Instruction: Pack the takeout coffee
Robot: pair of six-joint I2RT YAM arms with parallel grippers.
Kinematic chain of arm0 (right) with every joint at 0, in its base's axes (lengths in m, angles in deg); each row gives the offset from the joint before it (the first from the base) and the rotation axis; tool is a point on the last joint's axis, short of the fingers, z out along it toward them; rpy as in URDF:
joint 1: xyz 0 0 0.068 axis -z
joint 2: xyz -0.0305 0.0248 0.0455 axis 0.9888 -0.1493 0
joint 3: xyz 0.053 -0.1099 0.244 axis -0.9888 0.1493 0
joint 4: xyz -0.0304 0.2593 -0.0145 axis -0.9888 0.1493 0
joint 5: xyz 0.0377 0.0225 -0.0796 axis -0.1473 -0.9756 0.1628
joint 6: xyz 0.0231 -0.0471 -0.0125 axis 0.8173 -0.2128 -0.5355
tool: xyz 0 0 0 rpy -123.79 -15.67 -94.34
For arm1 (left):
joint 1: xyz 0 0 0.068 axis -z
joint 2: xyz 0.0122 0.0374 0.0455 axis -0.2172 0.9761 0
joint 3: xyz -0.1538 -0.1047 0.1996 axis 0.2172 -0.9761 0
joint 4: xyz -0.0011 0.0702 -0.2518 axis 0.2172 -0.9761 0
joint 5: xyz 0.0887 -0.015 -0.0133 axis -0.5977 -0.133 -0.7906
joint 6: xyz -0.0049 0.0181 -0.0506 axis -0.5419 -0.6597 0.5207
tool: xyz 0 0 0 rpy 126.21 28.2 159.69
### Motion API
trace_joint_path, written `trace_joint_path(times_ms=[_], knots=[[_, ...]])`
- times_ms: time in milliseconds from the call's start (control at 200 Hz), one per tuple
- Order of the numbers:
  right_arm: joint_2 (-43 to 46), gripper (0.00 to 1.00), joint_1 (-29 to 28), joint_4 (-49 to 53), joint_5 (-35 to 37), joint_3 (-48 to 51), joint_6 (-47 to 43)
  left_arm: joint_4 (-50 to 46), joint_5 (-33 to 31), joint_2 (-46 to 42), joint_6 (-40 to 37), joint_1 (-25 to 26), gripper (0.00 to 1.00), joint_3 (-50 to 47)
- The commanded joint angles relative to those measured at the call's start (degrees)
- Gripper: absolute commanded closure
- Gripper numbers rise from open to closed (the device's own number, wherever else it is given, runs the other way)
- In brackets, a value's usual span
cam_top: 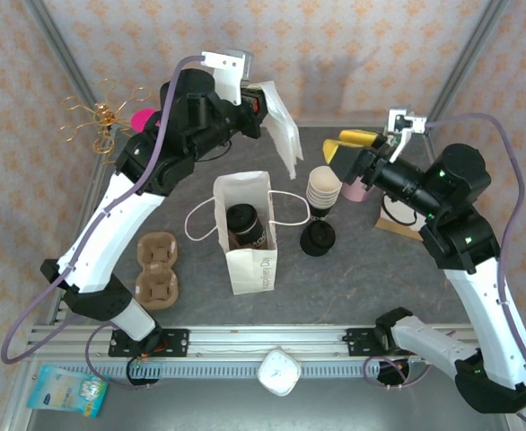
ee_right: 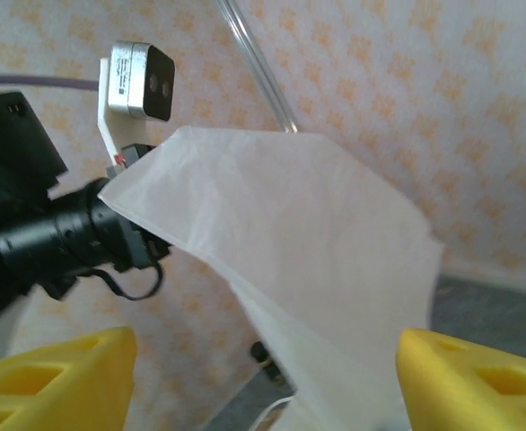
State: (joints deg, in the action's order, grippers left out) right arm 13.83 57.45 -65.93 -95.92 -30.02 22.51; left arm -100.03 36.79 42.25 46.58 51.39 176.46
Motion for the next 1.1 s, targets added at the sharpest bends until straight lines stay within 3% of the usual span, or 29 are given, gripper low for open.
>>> trace_joint_path(times_ms=[0,145,325,410,480,601,646,911,946,1021,1096], knots=[[0.0,0.21,-0.4,-4.5,2.0,4.8,-15.2,-6.7,-0.8,1.4,-1.5,-0.1,1.00,3.1],[0.1,0.16,-3.7,-13.2,0.4,9.1,-25.2,-9.3,-1.6,2.5,-1.3,-0.2,1.00,5.4],[-3.1,0.12,-8.6,-13.4,0.7,9.1,-35.8,-9.6,-2.3,3.2,-0.3,-0.2,1.00,5.8],[-4.9,0.09,-11.4,-13.2,4.1,8.7,-40.4,-9.3,-1.7,3.4,0.0,-0.2,1.00,5.9],[-6.5,0.09,-12.6,-13.0,11.8,7.9,-43.5,-9.3,-1.1,3.5,0.2,-0.2,1.00,5.9],[-8.0,0.10,-12.8,-14.8,14.8,7.8,-46.7,-9.7,-2.1,3.5,0.2,-0.2,1.00,6.0],[-9.2,0.17,-12.9,-13.7,14.6,6.6,-47.6,-9.9,-2.6,3.5,0.4,-0.2,1.00,6.0],[-12.4,0.94,-13.7,-15.3,17.6,4.1,-45.7,-11.1,-4.3,3.9,1.5,-0.2,1.00,6.0],[-12.4,1.00,-13.7,-15.4,19.1,3.9,-44.6,-11.2,-4.8,3.8,1.5,-0.2,1.00,6.0],[-12.4,1.00,-13.7,-15.4,23.7,3.6,-42.4,-11.5,-6.3,3.3,1.2,-0.2,1.00,6.0],[-12.3,1.00,-13.7,-14.8,28.1,3.3,-40.0,-12.3,-6.6,2.6,1.0,-0.3,0.94,5.9]])
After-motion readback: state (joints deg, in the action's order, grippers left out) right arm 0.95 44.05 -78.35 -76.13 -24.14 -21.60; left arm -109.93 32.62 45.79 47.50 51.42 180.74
